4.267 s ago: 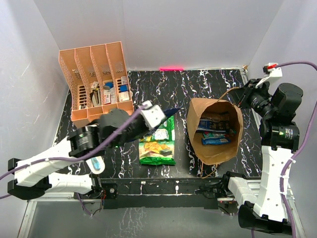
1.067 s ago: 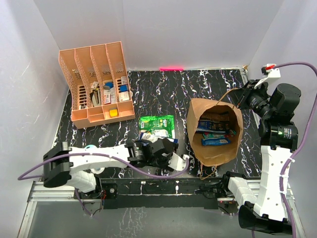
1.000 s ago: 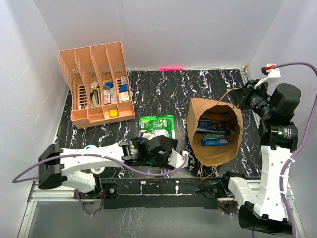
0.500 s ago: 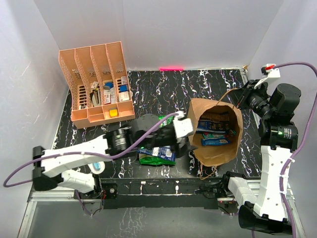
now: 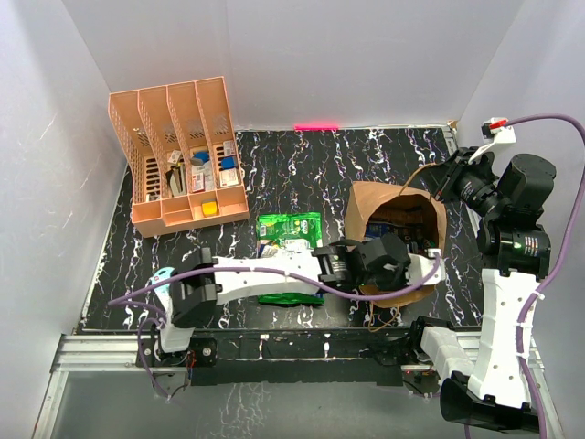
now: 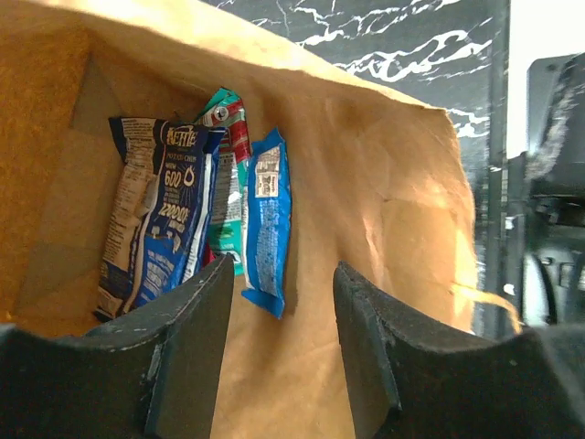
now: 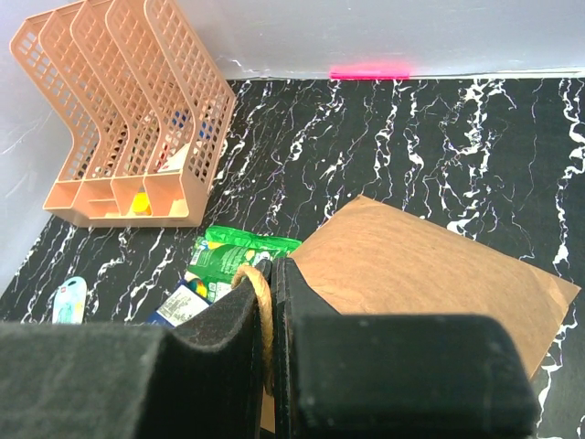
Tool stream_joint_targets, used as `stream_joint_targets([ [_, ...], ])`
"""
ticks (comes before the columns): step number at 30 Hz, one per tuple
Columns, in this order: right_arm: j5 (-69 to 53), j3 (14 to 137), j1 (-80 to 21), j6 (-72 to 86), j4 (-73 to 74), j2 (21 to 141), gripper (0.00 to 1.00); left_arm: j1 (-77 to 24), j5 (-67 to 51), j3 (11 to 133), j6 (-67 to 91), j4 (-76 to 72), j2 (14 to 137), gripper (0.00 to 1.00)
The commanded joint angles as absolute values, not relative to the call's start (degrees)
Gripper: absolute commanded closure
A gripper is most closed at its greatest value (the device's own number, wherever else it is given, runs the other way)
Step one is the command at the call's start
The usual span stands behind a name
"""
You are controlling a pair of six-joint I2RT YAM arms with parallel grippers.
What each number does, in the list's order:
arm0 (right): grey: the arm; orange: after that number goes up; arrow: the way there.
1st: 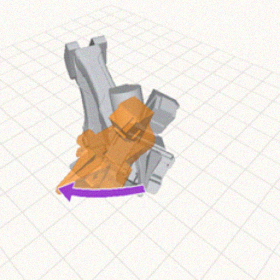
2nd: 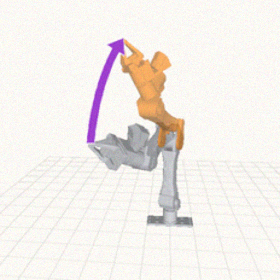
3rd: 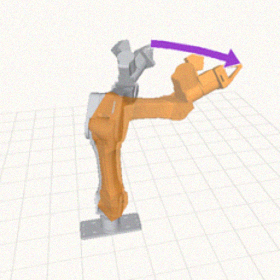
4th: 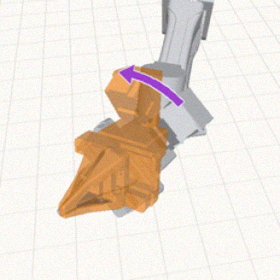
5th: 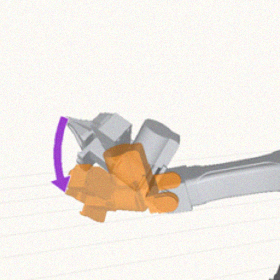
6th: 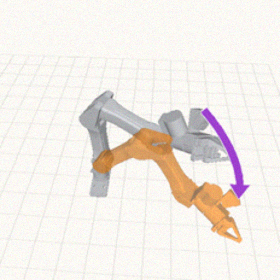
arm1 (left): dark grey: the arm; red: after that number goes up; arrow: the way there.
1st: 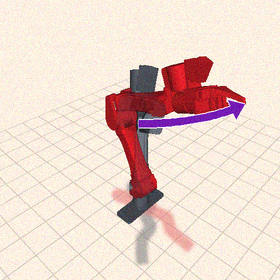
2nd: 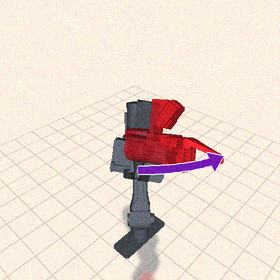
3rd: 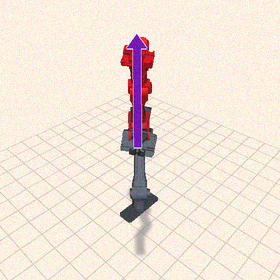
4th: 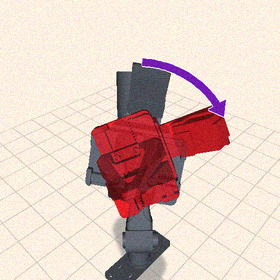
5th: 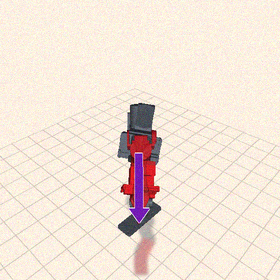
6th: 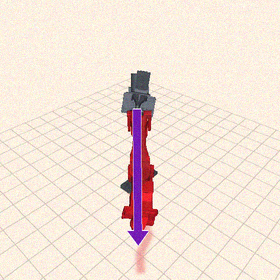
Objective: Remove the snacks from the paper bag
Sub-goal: Take out the snack from the paper bag.
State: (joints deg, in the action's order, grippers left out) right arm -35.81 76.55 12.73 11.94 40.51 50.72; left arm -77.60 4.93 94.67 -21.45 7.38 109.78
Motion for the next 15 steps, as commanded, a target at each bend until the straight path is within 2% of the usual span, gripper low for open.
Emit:
stream_joint_targets([
  [1, -36.93, 79.55, 12.48, 11.98, 37.13, 50.58, 0.92, -78.19, 12.66, 100.17, -30.17, 7.74, 112.44, 0.55],
  [6, -37.50, 79.77, 12.48, 12.26, 37.00, 50.51, 0.92, -77.87, 14.00, 101.36, -34.08, 4.92, 117.01, 0.68],
  [15, -37.53, 80.42, 12.48, 12.28, 37.35, 50.50, 0.92, -72.08, 7.80, 106.00, -33.70, 7.74, 121.64, 0.70],
])
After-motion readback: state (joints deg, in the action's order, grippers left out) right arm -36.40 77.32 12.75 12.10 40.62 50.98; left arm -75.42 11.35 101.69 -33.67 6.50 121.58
